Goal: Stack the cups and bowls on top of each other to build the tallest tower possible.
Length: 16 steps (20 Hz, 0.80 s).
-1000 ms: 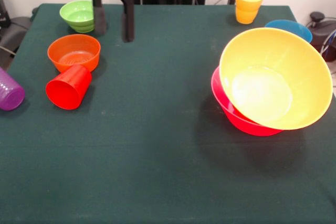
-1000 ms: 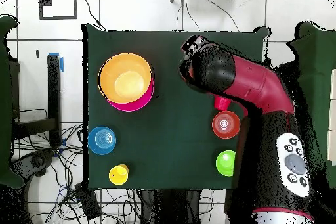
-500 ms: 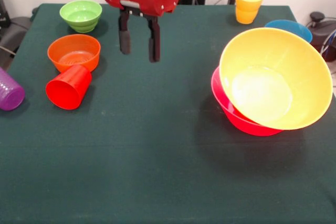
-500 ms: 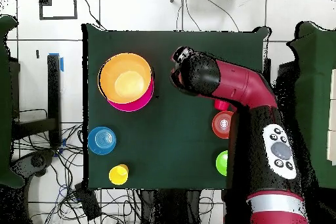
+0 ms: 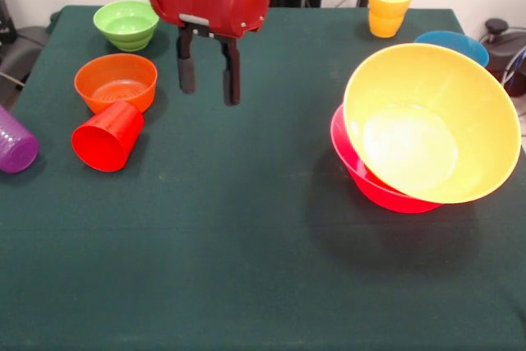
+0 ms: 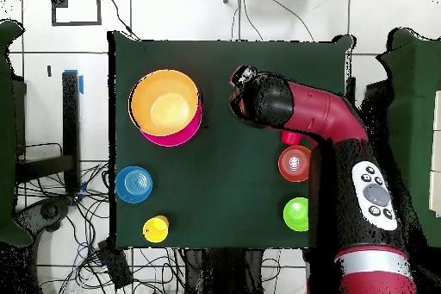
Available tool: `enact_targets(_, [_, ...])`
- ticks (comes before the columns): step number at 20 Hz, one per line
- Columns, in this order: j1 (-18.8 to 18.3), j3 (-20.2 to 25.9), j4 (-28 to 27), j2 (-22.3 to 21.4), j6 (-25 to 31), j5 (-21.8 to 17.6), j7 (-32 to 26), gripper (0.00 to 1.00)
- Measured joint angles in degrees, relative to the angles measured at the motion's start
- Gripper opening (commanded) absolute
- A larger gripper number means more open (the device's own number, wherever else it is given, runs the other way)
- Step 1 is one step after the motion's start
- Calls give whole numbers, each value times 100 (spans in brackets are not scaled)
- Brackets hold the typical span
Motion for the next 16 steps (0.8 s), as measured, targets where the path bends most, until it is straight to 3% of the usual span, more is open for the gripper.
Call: enact_targets(16, [-612, 352, 68, -477, 35, -134, 0, 100])
